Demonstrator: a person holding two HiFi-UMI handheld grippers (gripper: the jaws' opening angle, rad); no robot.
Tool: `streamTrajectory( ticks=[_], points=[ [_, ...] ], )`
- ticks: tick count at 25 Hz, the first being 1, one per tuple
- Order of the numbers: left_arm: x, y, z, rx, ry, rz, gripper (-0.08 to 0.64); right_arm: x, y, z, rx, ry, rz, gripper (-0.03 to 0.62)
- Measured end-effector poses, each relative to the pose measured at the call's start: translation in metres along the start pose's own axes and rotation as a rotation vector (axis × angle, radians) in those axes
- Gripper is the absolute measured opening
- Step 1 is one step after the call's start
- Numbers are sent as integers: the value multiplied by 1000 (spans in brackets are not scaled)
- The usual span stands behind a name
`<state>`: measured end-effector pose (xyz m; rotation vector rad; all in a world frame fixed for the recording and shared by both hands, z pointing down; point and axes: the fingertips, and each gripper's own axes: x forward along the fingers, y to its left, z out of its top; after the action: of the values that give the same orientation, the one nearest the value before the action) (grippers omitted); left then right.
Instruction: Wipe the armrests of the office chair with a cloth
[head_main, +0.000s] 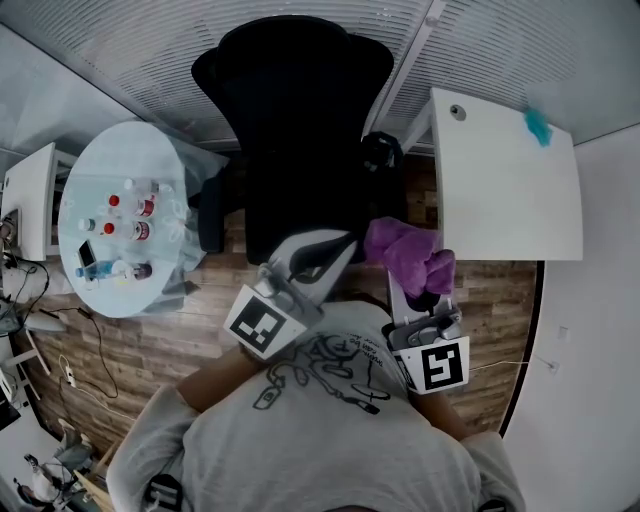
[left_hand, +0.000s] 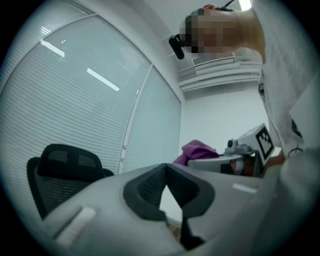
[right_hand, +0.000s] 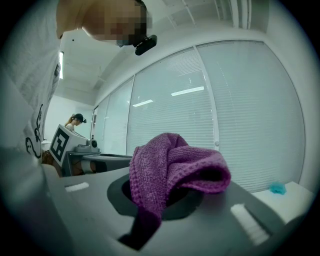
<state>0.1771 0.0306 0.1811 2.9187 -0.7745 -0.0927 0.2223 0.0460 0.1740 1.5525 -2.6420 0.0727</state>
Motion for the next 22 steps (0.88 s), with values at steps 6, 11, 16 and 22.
streamTrajectory(
  ticks=[6, 11, 16, 22],
  points=[
    [10, 9, -8, -9, 9, 19, 0, 11, -11, -6, 18, -6, 8, 35],
    [34, 12, -19, -33, 16, 49, 0, 13, -30, -16, -4, 13, 48, 35],
    [54, 18, -33, -47, 43, 80, 0, 16, -51, -25, -26, 47, 65, 35],
    [76, 29, -55, -52, 63, 91, 0, 26, -74, -48, -49, 82, 61, 35]
  ],
)
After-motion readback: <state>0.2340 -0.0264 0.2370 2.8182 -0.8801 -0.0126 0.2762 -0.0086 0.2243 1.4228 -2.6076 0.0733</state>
